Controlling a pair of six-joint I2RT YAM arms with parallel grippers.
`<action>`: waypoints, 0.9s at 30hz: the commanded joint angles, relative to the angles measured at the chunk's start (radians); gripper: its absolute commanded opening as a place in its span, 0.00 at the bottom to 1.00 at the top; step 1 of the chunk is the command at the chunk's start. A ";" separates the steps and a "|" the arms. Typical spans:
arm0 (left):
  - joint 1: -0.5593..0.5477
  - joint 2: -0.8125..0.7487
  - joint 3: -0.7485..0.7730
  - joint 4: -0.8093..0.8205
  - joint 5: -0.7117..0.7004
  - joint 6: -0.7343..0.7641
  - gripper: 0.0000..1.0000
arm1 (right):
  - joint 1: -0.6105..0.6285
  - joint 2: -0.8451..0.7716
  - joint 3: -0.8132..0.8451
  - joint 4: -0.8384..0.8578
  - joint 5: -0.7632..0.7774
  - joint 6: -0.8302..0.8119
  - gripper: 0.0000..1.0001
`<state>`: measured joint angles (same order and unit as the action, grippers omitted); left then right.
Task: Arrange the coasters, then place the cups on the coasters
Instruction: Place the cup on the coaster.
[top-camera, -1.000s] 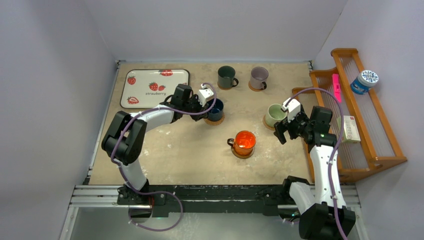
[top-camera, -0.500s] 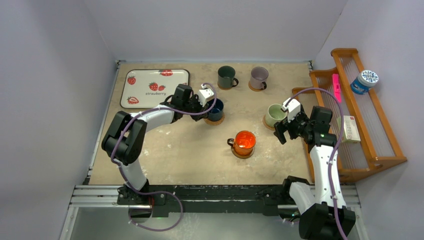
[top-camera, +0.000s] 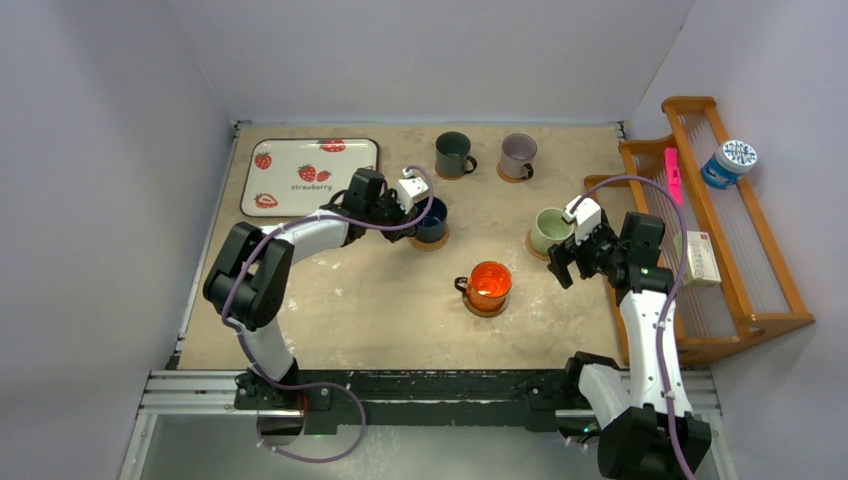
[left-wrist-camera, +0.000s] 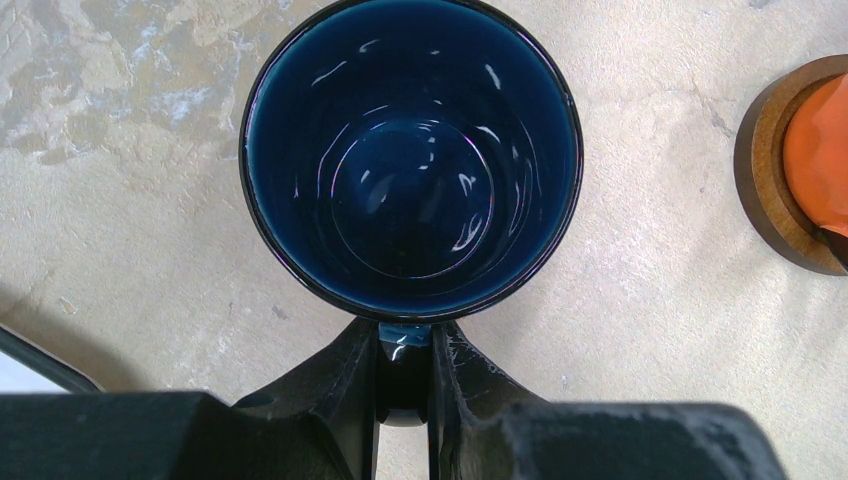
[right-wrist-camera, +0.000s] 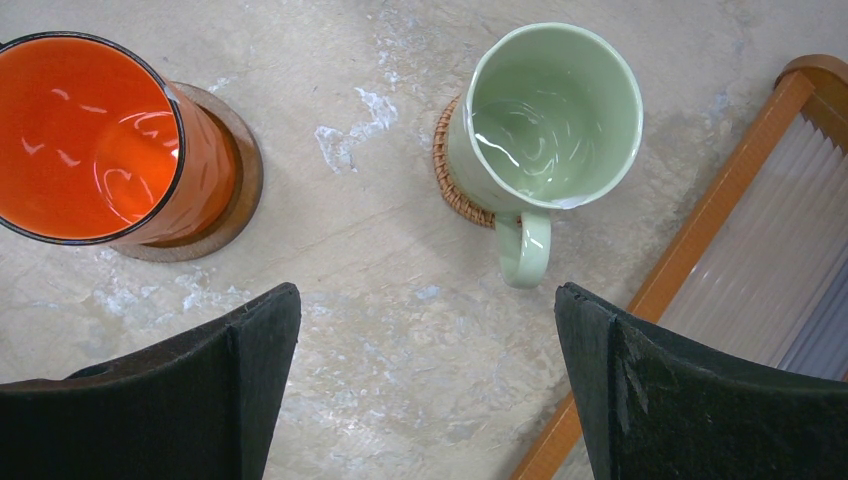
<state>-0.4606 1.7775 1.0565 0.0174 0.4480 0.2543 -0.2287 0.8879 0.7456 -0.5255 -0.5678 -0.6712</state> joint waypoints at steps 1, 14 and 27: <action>-0.001 -0.034 0.033 -0.002 -0.010 0.015 0.00 | -0.002 -0.009 -0.006 0.004 -0.014 -0.010 0.99; -0.001 -0.055 0.020 -0.011 -0.005 0.022 0.00 | -0.002 -0.009 -0.006 0.004 -0.012 -0.011 0.99; -0.001 -0.039 0.030 -0.016 0.015 0.038 0.00 | -0.002 -0.004 -0.006 0.003 -0.013 -0.014 0.99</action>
<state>-0.4606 1.7710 1.0565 0.0013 0.4412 0.2741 -0.2287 0.8879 0.7456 -0.5255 -0.5678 -0.6743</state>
